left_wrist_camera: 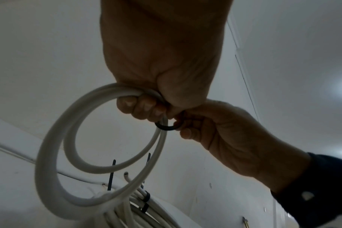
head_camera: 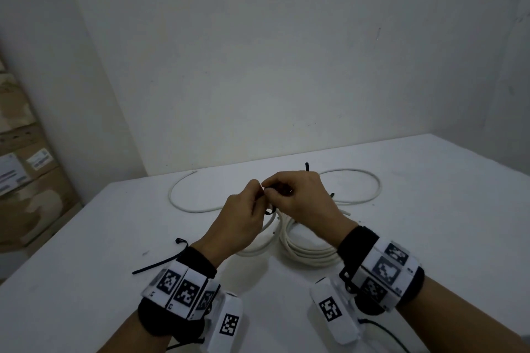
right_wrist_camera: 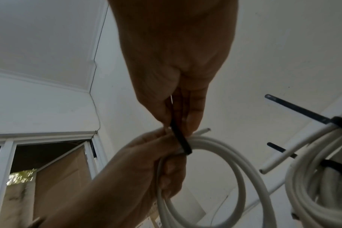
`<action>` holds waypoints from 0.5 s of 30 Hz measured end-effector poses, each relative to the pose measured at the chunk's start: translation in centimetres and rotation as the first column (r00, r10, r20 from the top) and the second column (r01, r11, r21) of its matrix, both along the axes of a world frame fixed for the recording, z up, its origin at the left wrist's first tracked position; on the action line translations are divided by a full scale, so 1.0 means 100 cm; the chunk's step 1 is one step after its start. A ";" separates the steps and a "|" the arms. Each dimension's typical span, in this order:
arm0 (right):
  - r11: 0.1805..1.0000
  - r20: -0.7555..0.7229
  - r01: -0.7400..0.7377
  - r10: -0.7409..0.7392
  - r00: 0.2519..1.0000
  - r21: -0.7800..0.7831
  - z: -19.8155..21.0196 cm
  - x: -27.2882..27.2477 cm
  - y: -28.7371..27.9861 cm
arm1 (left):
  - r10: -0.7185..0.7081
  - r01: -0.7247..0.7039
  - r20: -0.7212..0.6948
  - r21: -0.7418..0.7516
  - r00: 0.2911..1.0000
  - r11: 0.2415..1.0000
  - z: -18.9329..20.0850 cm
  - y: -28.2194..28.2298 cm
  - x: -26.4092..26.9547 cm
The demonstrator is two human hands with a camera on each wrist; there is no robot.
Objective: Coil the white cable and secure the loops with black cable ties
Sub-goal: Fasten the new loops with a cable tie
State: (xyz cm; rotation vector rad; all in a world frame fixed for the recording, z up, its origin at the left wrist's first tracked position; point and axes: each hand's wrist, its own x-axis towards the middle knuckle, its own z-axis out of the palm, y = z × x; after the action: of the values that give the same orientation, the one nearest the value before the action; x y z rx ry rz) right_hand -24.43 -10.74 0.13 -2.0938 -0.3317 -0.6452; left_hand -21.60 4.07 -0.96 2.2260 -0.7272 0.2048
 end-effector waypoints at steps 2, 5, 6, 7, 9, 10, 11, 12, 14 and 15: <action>0.997 -0.089 -0.077 0.079 0.993 0.028 0.006 0.001 -0.008 | -0.007 0.007 -0.056 -0.005 0.998 1.000 0.000 0.004 0.002; 0.983 -0.175 -0.145 0.163 0.971 0.112 0.013 0.000 -0.015 | -0.114 0.096 -0.199 -0.099 0.973 0.990 0.002 0.009 0.004; 0.986 -0.180 -0.142 0.156 0.971 0.091 0.013 0.001 -0.017 | -0.162 0.122 -0.259 -0.163 0.952 0.979 0.004 0.009 0.004; 0.991 -0.174 -0.130 0.135 0.975 0.044 0.013 0.002 -0.018 | -0.205 0.138 -0.315 -0.224 0.926 0.965 0.006 0.009 0.003; 0.994 -0.146 -0.102 0.098 0.984 -0.024 0.013 0.002 -0.017 | -0.282 0.149 -0.402 -0.331 0.871 0.932 0.010 0.007 0.001; 0.996 -0.134 -0.092 0.090 0.987 -0.006 0.014 0.003 -0.016 | -0.319 0.154 -0.427 -0.377 0.846 0.913 0.011 0.005 0.000; 0.996 -0.124 -0.081 0.084 0.989 0.030 0.015 0.003 -0.015 | -0.351 0.160 -0.440 -0.414 0.827 0.896 0.011 0.004 0.001; 0.996 -0.112 -0.069 0.076 0.991 0.064 0.017 0.003 -0.013 | -0.376 0.164 -0.445 -0.443 0.813 0.881 0.010 0.004 0.001; 0.991 -0.123 -0.064 0.078 0.989 0.115 0.022 0.004 -0.013 | -0.406 0.168 -0.456 -0.476 0.792 0.863 0.008 0.003 0.001; 0.990 -0.142 -0.074 0.091 0.986 0.123 0.024 0.005 -0.013 | -0.415 0.169 -0.461 -0.485 0.784 0.858 0.007 0.003 0.001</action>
State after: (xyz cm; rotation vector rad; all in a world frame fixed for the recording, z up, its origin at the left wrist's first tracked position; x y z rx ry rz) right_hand -23.95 -12.00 2.50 -1.9906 -0.2878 -0.4468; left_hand -21.47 4.42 -0.25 1.5975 -0.6248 -0.4052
